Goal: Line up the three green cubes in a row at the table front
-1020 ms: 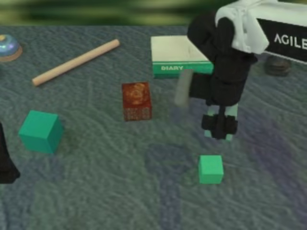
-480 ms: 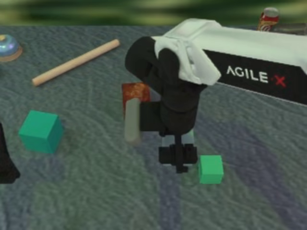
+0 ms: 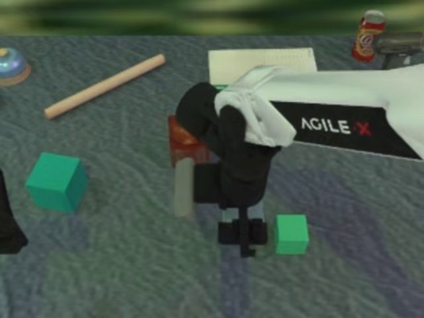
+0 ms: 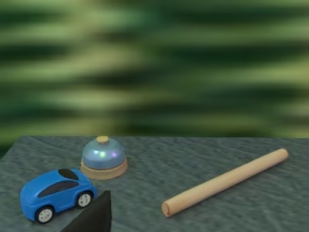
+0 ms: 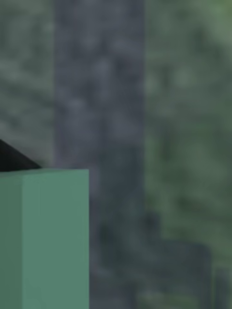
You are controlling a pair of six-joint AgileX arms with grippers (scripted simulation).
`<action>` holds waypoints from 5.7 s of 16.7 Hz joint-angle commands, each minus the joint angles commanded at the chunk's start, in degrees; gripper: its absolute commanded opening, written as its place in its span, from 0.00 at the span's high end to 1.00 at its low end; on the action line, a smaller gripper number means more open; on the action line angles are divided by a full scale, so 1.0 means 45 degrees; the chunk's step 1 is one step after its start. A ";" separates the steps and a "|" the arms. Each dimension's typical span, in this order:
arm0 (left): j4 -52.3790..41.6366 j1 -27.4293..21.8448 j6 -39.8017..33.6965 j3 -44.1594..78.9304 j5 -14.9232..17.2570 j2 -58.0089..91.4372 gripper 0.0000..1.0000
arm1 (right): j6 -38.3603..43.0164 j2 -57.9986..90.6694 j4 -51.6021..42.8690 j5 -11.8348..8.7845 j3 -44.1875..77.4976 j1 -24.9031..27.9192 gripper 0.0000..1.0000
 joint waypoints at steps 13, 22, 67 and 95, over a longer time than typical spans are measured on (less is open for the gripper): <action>0.0000 0.0000 0.0000 0.0000 0.0000 0.0000 0.00 | 0.0002 0.0253 0.0716 0.0011 -0.0523 0.0001 0.47; 0.0000 0.0000 0.0000 0.0000 0.0000 0.0000 0.00 | 0.0002 0.0253 0.0716 0.0011 -0.0523 0.0001 0.00; -1.2453 -0.1008 0.1510 1.7367 -0.0009 2.3662 0.00 | 0.9145 -2.5894 1.0917 -0.0238 -1.8755 -0.9083 0.00; -0.9427 -0.1067 0.1674 1.6796 0.0033 2.7368 0.30 | 1.0013 -2.8109 1.2189 0.0039 -2.0489 -0.9704 0.00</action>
